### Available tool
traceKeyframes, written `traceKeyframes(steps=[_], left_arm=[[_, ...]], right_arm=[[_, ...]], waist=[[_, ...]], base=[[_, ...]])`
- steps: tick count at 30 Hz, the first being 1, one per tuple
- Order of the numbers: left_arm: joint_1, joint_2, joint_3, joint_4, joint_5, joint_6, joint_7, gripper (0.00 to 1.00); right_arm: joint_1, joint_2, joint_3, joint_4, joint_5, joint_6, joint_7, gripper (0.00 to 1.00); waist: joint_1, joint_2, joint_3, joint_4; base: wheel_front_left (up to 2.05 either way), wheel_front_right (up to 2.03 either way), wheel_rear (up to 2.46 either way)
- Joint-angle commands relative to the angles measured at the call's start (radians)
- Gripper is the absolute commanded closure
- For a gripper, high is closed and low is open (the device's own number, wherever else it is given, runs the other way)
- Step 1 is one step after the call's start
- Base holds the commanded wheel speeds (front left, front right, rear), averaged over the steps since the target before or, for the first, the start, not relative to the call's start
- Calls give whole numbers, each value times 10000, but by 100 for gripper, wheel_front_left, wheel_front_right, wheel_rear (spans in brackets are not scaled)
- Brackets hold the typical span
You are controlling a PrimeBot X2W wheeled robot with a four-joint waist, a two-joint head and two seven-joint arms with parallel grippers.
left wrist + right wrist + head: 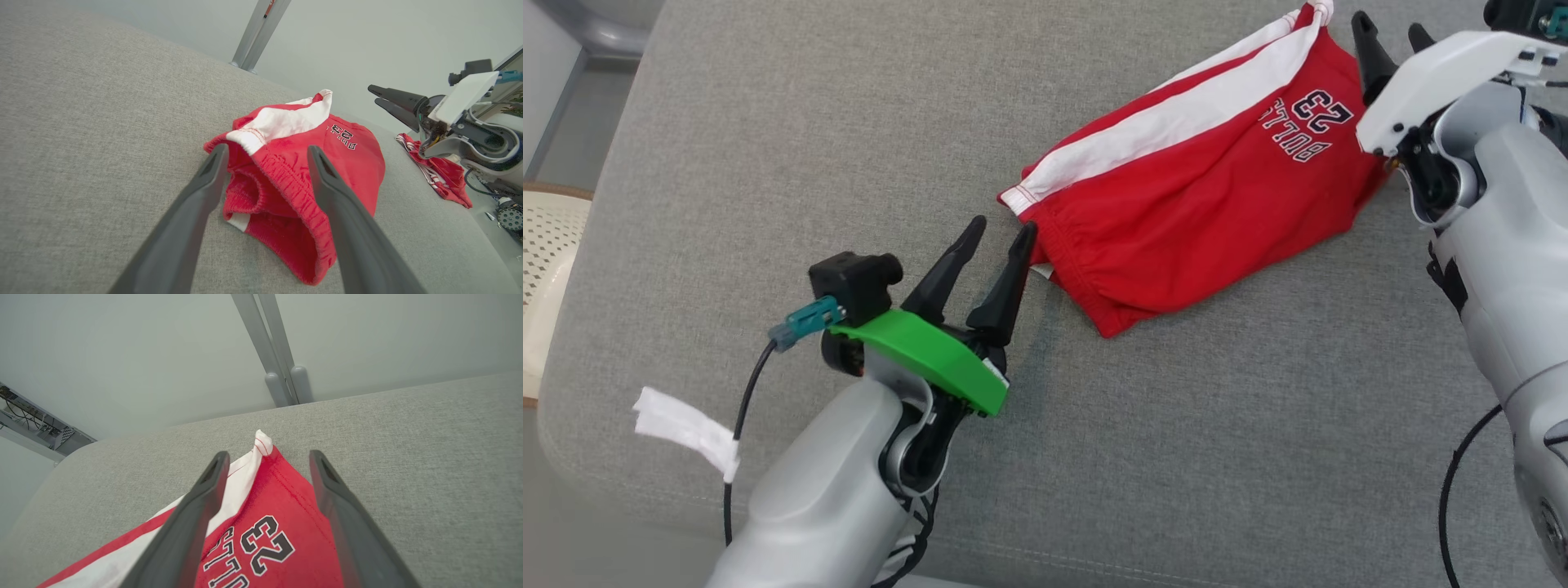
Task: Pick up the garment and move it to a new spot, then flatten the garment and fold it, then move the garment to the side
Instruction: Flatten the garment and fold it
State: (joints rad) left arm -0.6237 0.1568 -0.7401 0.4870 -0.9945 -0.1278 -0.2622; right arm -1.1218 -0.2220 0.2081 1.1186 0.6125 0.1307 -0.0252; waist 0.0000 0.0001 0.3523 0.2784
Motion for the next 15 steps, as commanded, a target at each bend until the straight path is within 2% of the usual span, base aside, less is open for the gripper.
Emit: traceKeyframes(steps=[1, 4, 10, 15], left_arm=[[325, 95, 374, -157, 399, -53, -28, 0], [889, 96, 1295, -583, 1337, -35, -28, 0], [2165, -316, 3885, -1905, 3233, 124, -28, 0], [2838, -581, 5361, -2724, 4942, 107, -27, 0]], right_arm=[[288, -221, 192, -78, 70, -5, -11, 0], [629, -522, 565, -144, 208, -5, 12, 0], [1057, -1031, 1163, -25, 387, -5, -9, 0], [1175, -1200, 1476, 216, 482, -5, -15, 0]], waist=[[0, -1, -201, -91], [0, -1, -270, -65], [0, -1, -215, 71], [0, -1, -101, 185]], base=[[0, 0, 0], [0, 0, 0], [0, 0, 0], [0, 0, 0]])
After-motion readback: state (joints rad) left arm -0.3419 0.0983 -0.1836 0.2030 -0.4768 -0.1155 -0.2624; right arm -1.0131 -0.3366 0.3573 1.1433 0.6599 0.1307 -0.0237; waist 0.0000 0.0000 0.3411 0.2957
